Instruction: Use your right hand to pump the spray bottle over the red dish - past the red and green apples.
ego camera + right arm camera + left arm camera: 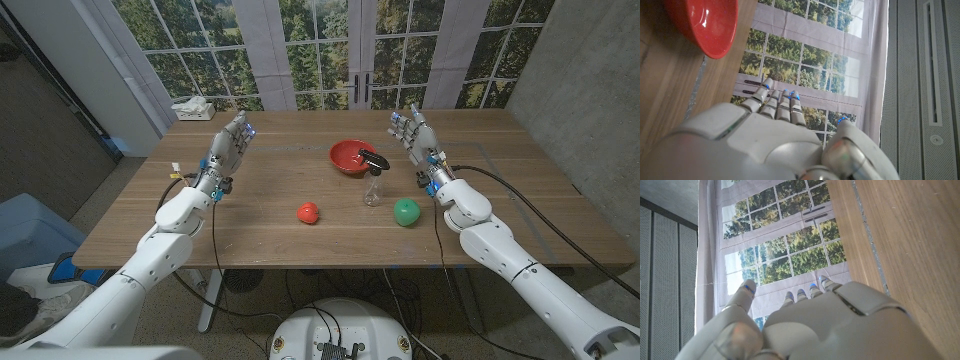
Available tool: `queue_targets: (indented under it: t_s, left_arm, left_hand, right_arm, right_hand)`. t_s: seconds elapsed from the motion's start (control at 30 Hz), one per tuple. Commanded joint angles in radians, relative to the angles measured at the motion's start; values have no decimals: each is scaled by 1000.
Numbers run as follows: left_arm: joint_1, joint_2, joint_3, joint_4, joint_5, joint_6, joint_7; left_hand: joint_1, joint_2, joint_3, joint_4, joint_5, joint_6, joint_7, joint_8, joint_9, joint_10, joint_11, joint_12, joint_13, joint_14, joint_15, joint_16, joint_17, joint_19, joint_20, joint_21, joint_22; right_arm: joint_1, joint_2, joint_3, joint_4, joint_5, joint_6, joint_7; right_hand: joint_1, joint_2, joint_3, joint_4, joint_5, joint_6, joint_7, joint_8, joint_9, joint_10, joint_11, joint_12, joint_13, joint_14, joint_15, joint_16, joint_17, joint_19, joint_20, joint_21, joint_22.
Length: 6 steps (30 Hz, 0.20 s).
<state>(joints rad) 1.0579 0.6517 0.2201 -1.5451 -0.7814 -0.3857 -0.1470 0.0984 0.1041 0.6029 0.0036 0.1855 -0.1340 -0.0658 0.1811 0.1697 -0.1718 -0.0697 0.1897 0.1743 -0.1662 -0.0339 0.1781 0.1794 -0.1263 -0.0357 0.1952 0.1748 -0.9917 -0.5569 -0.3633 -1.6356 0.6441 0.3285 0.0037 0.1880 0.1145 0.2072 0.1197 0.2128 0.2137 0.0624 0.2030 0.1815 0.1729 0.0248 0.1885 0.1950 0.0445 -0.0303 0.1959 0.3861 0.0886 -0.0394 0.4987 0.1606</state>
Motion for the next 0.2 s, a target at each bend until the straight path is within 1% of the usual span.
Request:
queue_targets:
  t_s: [0.03, 0.1, 0.13, 0.2]
  left_arm:
    - [-13, -2, -12, 63, -46, -4, -68]
    - [-24, -5, -11, 74, -49, -1, -75]
    - [-30, -5, -10, 79, -51, 4, -78]
    - [-43, -4, -7, 91, -56, 14, -92]
  left_hand:
    - [-19, 93, 2, 20, 11, 0, 3, 1, 2, -56, 2, 4, 4, -113, -63, 11, 5, -7, -68, 1, 2]
    - [-22, 93, 2, 26, 12, -1, 2, 0, 2, -56, 1, 5, 4, -113, -63, 11, 6, -7, -69, 1, 2]
    - [-24, 93, 3, 30, 12, 0, 2, 1, 2, -56, 2, 4, 4, -113, -63, 11, 6, -7, -70, 1, 2]
    - [-26, 93, 3, 34, 13, 0, 3, 1, 2, -57, 3, 4, 4, -113, -65, 11, 6, -7, -71, 1, 2]
  right_arm:
    - [-39, 14, 36, -32, 34, -11, -73]
    - [-48, 12, 45, -40, 35, -15, -90]
    - [-54, 21, 49, -44, 27, -8, -112]
    - [-62, 27, 54, -46, 24, 7, -120]
  right_hand:
    - [-8, -11, -3, -3, 0, 7, 4, -3, -1, -7, 1, 0, 2, 3, 2, -2, -1, 5, -7, -7, 1]
    - [-10, -11, -3, -3, 0, 9, 4, -3, -1, -4, 2, 2, 2, 4, 0, -1, -3, 7, -8, -8, 1]
    - [-11, -11, -3, -3, 0, 10, 4, -3, -1, -3, 2, 2, 2, 5, 0, -1, -4, 8, -7, -9, 1]
    - [-12, -12, -4, -3, 0, 11, 6, -3, -1, -2, 3, 3, 2, 8, 1, 0, -6, 9, -7, -11, 1]
